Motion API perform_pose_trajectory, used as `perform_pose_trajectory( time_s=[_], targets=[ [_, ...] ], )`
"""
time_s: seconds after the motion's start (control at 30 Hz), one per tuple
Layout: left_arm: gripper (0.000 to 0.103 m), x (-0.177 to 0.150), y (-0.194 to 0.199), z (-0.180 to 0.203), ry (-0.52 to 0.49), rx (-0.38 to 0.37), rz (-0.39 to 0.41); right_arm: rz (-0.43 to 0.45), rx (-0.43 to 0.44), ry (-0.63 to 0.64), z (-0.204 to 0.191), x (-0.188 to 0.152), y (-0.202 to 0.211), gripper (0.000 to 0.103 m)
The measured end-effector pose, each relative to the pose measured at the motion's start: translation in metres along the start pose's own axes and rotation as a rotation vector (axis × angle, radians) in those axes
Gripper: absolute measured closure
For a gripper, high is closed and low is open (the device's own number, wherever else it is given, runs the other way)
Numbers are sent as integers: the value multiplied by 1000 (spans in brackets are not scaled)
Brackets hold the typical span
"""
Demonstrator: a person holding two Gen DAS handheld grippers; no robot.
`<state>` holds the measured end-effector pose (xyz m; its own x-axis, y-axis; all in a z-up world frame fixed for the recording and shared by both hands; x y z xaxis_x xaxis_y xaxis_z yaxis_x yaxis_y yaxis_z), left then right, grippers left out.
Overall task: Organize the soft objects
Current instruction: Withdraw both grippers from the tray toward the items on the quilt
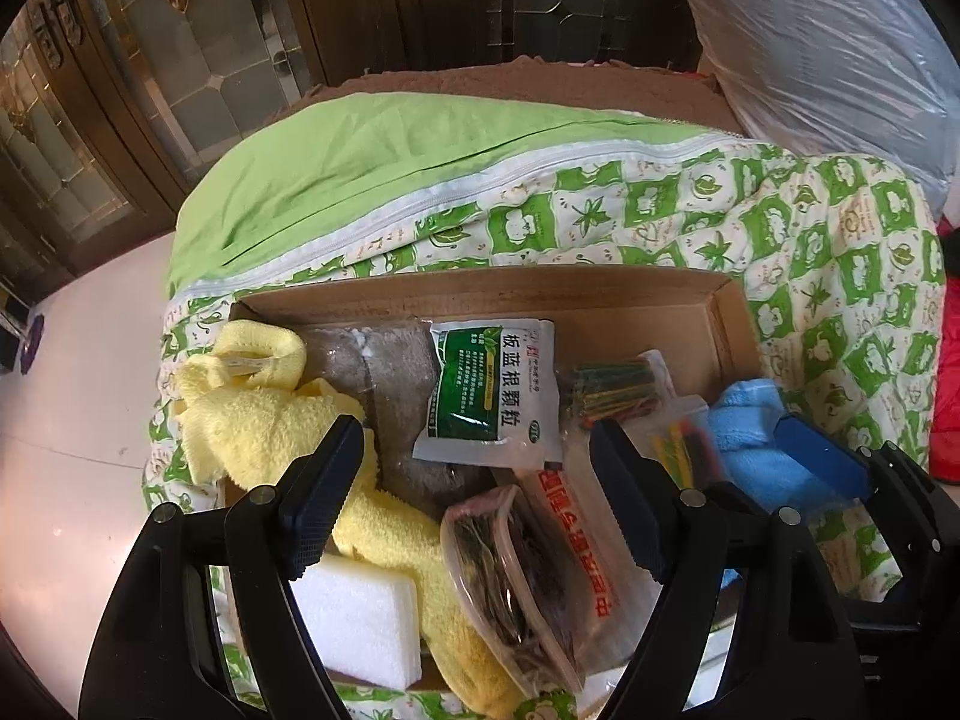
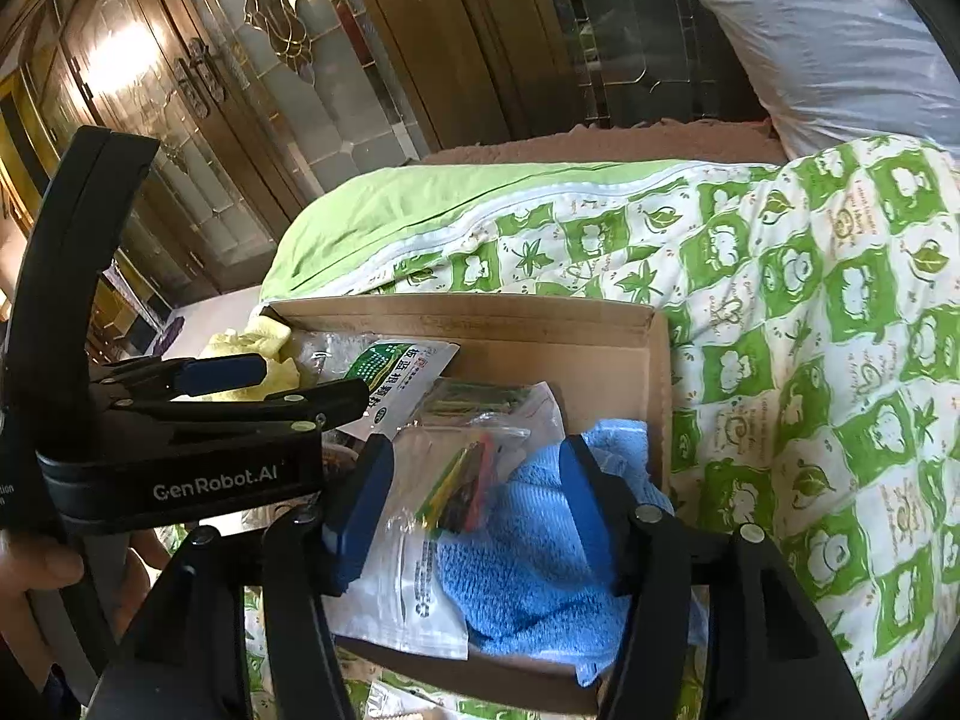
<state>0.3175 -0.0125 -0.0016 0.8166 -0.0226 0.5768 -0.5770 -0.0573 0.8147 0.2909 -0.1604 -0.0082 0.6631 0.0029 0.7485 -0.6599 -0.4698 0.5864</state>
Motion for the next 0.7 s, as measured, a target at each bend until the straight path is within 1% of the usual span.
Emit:
perform_pose_trajectory(
  time_s=[0.07, 0.2, 0.33, 0.47, 0.57, 0.7],
  targets=[
    [24, -2, 6, 1, -1, -5, 6, 17, -3, 5, 0, -2, 9, 38],
    [24, -11, 23, 1, 6, -21, 19, 38, -7, 19, -1, -10, 26, 34],
    [24, -28, 40, -2, 22, -37, 8, 41, -11, 34, 3, -25, 45, 29],
    [24, -56, 60, -5, 44, -67, -10, -1, -9, 11, 12, -46, 56, 25],
    [24, -86, 73, -11, 42, -58, -24, -39, -21, -9, 20, -59, 60, 24],
    [24, -127, 78, -19, 51, -45, -59, -59, -40, -44, 26, -67, 62, 24]
  ],
)
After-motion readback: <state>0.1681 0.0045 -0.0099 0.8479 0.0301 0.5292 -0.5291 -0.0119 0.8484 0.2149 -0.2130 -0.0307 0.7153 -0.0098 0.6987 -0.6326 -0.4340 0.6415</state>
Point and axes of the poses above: each gripper's, at about its wrist camera, not at the fingertips, and y roughly against the way its jaws point, z to its right, x to its top, the point moved 3 cm from there along -y, roughly the way its jaws point, and after that the axes turned 11 degrees about z, right-handed, at the moved point
